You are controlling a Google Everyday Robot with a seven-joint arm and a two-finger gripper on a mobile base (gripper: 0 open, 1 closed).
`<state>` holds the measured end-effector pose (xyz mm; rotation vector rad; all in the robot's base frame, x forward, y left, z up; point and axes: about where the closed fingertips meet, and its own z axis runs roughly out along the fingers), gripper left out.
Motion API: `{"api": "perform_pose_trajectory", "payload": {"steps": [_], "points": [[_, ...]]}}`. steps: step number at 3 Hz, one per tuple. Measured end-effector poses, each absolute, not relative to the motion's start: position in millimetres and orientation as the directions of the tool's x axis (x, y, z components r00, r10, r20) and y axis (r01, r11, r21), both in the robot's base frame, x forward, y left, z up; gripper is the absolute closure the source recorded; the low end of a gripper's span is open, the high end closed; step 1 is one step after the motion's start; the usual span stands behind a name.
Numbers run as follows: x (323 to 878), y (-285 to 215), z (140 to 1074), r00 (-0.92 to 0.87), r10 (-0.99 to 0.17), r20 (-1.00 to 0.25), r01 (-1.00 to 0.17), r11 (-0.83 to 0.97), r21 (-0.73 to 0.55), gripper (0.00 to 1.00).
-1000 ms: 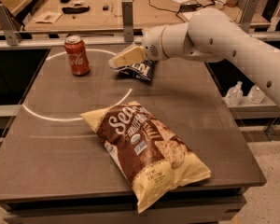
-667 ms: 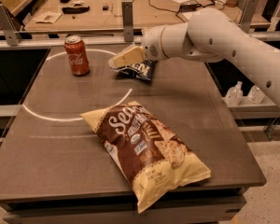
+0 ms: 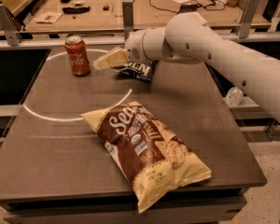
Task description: Pick coke can
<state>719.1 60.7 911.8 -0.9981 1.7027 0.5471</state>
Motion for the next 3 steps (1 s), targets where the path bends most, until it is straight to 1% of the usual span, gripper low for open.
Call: {"api": "perform_pose_trajectory", "payload": {"steps": [2,3], "points": [[750,105,903,-0.051,-0.338,-0.940,-0.779,0.603,-0.175,0.00],[760,130,900,-0.023,-0.325,-0.945,-0.795,0.579,-0.180,0.00]]}}
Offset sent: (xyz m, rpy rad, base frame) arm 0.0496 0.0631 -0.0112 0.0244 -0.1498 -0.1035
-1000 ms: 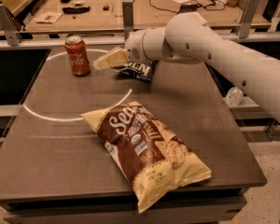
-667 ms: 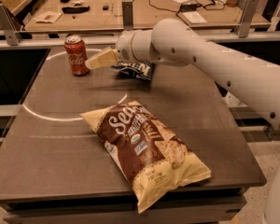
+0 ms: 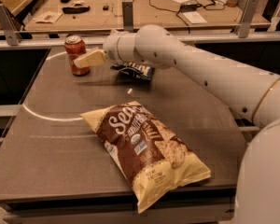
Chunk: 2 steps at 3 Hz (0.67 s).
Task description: Pick coke can
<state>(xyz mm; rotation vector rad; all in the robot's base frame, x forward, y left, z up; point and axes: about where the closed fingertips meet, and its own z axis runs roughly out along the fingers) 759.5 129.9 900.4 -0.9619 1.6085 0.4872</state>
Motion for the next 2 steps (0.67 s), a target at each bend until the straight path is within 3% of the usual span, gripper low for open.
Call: {"api": "perform_pose_trajectory", "payload": {"steps": [2], "points": [[762,177,894,0.012,-0.306,-0.952,-0.878,0.452,-0.156,0.00]]}}
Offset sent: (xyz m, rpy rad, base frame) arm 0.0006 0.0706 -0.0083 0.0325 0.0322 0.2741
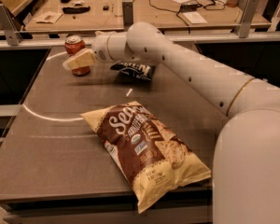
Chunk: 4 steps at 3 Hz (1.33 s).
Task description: Pick coke can
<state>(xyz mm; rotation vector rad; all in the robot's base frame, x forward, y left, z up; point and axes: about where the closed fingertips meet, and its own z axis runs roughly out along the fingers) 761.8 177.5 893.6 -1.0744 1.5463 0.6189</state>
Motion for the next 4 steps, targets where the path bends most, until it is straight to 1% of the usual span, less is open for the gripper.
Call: {"api": "perform_pose_trajectory", "payload": {"steps": [1,2,4], "points": [[758.3,194.8,891.5,0.031,-0.284,-0.958,-0.923,0.359,-0.136,0.18],[757.7,200.6,890.3,0.030,-0.252,-0.967,-0.944,0.310,-0.111,0.41],[758.7,198.4,893.5,0.022,-0.199,-0.980,-0.955,0.287,-0.080,0.87]]}}
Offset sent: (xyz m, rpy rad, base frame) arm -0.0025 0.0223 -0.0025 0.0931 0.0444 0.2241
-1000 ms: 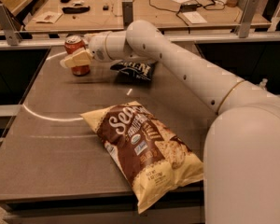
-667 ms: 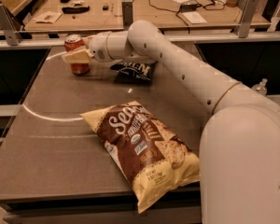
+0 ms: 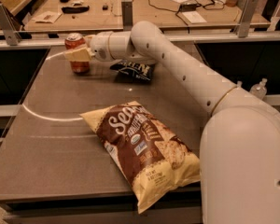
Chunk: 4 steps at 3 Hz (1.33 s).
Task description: Pick coke can
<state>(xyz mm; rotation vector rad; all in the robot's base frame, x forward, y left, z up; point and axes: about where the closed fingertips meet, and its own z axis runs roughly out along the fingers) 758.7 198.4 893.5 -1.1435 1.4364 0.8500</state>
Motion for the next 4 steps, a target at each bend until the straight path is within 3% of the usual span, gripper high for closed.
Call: {"api": "perform_pose_trajectory", "payload": {"steps": [1,4], "points": [[749,185,912,0.010,-0.185,-0.983,-0.956,0.288,-0.063,1.00],[701,151,960,0.000,-0.226,-0.974,-0.974,0.222,-0.052,1.00]]}}
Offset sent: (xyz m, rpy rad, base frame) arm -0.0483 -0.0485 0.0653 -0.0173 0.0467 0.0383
